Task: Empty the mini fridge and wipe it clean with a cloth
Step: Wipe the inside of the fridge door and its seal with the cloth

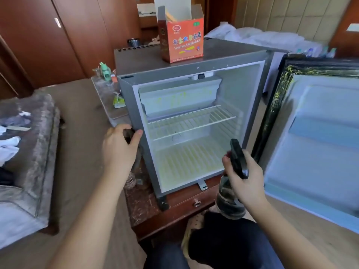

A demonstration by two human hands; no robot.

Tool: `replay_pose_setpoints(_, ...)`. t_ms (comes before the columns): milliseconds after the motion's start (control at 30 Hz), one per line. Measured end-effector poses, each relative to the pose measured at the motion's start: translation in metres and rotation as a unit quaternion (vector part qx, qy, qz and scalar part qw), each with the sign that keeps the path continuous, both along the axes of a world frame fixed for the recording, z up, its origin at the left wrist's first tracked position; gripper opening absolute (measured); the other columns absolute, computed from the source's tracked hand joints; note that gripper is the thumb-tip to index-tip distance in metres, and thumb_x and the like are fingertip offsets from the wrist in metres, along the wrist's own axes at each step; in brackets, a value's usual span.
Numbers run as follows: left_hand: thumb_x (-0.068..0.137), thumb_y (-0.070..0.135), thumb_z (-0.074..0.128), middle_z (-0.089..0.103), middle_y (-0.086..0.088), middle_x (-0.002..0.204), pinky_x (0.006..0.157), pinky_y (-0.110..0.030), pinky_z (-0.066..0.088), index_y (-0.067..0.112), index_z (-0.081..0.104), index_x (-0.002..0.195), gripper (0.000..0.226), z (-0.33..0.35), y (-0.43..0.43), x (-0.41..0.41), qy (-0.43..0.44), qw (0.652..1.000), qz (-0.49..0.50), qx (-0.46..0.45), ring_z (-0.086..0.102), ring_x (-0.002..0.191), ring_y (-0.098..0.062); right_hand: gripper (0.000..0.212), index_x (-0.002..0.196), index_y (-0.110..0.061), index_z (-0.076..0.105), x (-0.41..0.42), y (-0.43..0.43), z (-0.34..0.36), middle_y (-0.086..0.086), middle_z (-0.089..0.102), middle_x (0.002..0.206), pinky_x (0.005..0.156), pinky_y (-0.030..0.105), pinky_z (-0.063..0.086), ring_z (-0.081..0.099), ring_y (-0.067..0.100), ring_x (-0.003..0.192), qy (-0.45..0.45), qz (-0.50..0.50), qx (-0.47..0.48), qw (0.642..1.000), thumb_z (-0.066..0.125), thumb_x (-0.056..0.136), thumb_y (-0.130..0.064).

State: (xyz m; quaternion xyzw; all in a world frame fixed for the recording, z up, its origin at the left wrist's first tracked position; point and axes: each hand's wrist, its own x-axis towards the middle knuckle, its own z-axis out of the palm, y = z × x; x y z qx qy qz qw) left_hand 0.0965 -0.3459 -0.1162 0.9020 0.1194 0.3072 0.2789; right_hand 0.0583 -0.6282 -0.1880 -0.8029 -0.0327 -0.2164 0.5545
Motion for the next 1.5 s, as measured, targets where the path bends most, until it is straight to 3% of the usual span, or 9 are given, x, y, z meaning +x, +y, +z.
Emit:
replay_pose_setpoints(133, 0.090, 0.040, 0.065, 0.068, -0.016, 0.109, 0.073, -0.034, 0.039, 0.007, 0.068, 0.108, 0.038, 0.008, 0.009, 0.019, 0.049, 0.999, -0.015, -0.005, 0.060, 0.100, -0.036, 0.034, 0.096, -0.029, 0.059, 0.005, 0.019, -0.009, -0.015, 0.065, 0.081, 0.073, 0.029, 0.051, 0.064, 0.006, 0.080, 0.038, 0.124, -0.083, 0.988, 0.055, 0.083, -0.060)
replay_pose_setpoints(267, 0.089, 0.040, 0.066, 0.070, -0.010, 0.109, 0.072, -0.031, 0.040, 0.009, 0.071, 0.108, 0.036, 0.008, 0.013, 0.021, 0.059, 0.997, -0.029, -0.033, 0.062, 0.101, -0.030, 0.027, 0.080, -0.027, 0.054, 0.011, 0.062, -0.023, -0.008, 0.055, 0.065, 0.061, 0.035, 0.045, 0.056, 0.012, 0.062, 0.093, 0.213, -0.073, 0.970, 0.058, 0.083, -0.053)
replay_pose_setpoints(500, 0.087, 0.044, 0.067, 0.072, -0.008, 0.103, 0.069, -0.026, 0.036, 0.010, 0.071, 0.108, 0.040, 0.005, 0.018, 0.024, 0.069, 0.995, -0.033, -0.059, 0.063, 0.094, -0.024, 0.025, 0.081, -0.015, 0.055, 0.009, 0.059, -0.053, -0.003, 0.054, 0.062, 0.056, 0.027, 0.040, 0.052, 0.010, 0.056, 0.154, 0.112, -0.015, 0.982, 0.064, 0.088, -0.037)
replay_pose_setpoints(633, 0.086, 0.044, 0.069, 0.073, -0.009, 0.099, 0.069, -0.027, 0.039, 0.009, 0.073, 0.106, 0.041, 0.002, 0.021, 0.028, 0.065, 0.994, -0.041, -0.083, 0.065, 0.092, -0.024, 0.024, 0.092, -0.024, 0.057, 0.009, 0.023, -0.073, -0.007, 0.064, 0.078, 0.061, 0.031, 0.048, 0.061, 0.010, 0.071, 0.184, 0.021, -0.098, 0.978, 0.063, 0.086, -0.046)
replay_pose_setpoints(800, 0.084, 0.042, 0.071, 0.073, -0.007, 0.096, 0.070, -0.028, 0.041, 0.010, 0.074, 0.102, 0.037, 0.000, 0.024, 0.030, 0.057, 0.992, -0.048, -0.103, 0.065, 0.087, -0.021, 0.021, 0.081, -0.025, 0.058, 0.006, 0.008, -0.083, -0.007, 0.064, 0.069, 0.061, 0.033, 0.051, 0.061, 0.010, 0.063, 0.239, 0.016, -0.151, 0.959, 0.062, 0.086, -0.045)
replay_pose_setpoints(933, 0.085, 0.043, 0.070, 0.073, -0.006, 0.095, 0.069, -0.028, 0.042, 0.011, 0.074, 0.101, 0.036, -0.001, 0.023, 0.029, 0.051, 0.992, -0.053, -0.106, 0.066, 0.089, -0.022, 0.019, 0.078, -0.026, 0.055, -0.005, 0.036, -0.083, -0.006, 0.062, 0.064, 0.054, 0.019, 0.045, 0.059, 0.005, 0.055, 0.226, 0.104, -0.138, 0.959, 0.063, 0.087, -0.041)
replay_pose_setpoints(1100, 0.084, 0.041, 0.072, 0.070, -0.001, 0.094, 0.073, -0.026, 0.041, 0.012, 0.074, 0.102, 0.034, 0.001, 0.024, 0.028, 0.054, 0.990, -0.060, -0.115, 0.062, 0.087, -0.016, 0.025, 0.086, -0.018, 0.062, -0.010, 0.051, -0.071, 0.004, 0.065, 0.068, 0.069, 0.042, 0.052, 0.064, 0.018, 0.065, 0.216, 0.123, -0.031, 0.968, 0.066, 0.086, -0.042)
replay_pose_setpoints(1233, 0.084, 0.039, 0.072, 0.065, 0.004, 0.084, 0.070, -0.026, 0.040, 0.012, 0.074, 0.098, 0.030, 0.000, 0.024, 0.029, 0.050, 0.989, -0.063, -0.124, 0.060, 0.081, -0.014, 0.011, 0.097, -0.023, 0.064, -0.002, 0.064, -0.014, 0.002, 0.067, 0.075, 0.068, 0.031, 0.053, 0.067, 0.016, 0.069, 0.112, 0.169, 0.028, 0.979, 0.066, 0.089, -0.030)
replay_pose_setpoints(1500, 0.083, 0.040, 0.073, 0.067, 0.002, 0.074, 0.058, -0.023, 0.040, 0.013, 0.075, 0.095, 0.029, 0.000, 0.027, 0.030, 0.062, 0.984, -0.082, -0.142, 0.060, 0.071, -0.014, 0.023, 0.084, -0.004, 0.057, 0.040, 0.082, 0.042, 0.018, 0.066, 0.064, 0.051, 0.025, 0.051, 0.066, 0.016, 0.053, 0.055, 0.101, 0.071, 0.991, 0.061, 0.091, -0.026)
